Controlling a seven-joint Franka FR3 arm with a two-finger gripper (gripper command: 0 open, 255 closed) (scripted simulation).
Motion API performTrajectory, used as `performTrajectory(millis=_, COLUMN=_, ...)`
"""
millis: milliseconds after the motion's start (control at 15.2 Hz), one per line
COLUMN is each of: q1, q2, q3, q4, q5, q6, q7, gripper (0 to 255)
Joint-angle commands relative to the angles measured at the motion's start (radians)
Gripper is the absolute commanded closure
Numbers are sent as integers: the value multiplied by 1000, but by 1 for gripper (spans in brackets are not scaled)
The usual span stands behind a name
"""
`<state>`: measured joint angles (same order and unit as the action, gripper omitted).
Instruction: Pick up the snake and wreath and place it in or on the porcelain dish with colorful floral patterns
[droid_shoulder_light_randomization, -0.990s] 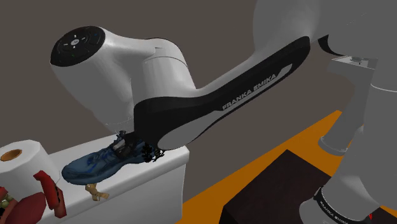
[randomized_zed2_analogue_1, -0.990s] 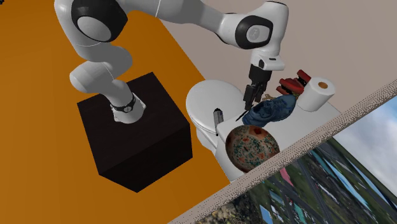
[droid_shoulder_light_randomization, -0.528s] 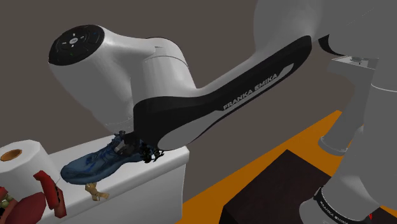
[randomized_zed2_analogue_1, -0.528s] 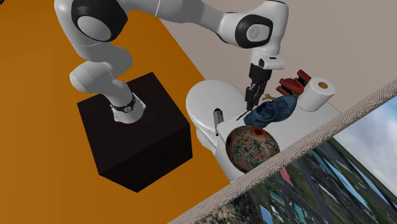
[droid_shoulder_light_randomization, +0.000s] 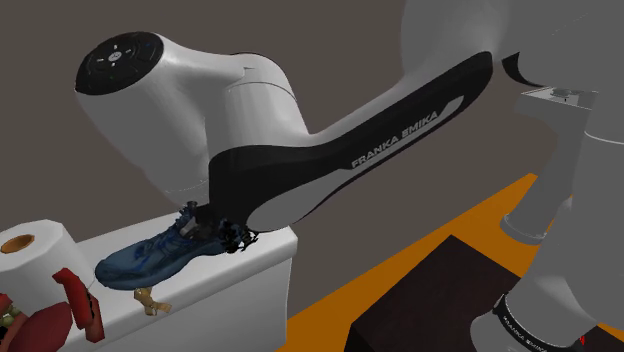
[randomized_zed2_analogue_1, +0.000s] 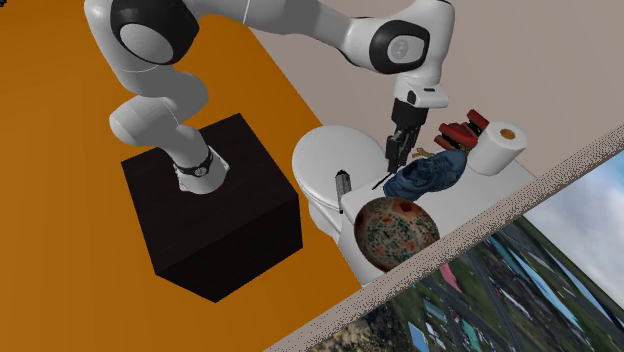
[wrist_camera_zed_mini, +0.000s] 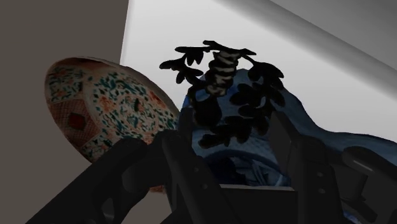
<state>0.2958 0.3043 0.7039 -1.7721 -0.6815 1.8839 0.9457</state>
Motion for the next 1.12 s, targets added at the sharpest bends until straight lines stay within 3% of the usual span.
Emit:
performTrajectory(millis=0, q1=-1, q2=-6, q3=2, q4=15, q5=7, q6=-17, q7=-11, gripper=255)
performTrajectory(millis=1056, q1=5, q2=-51, q3=20, q4=170, q5=62, q6=-179, q7=-110, gripper=255)
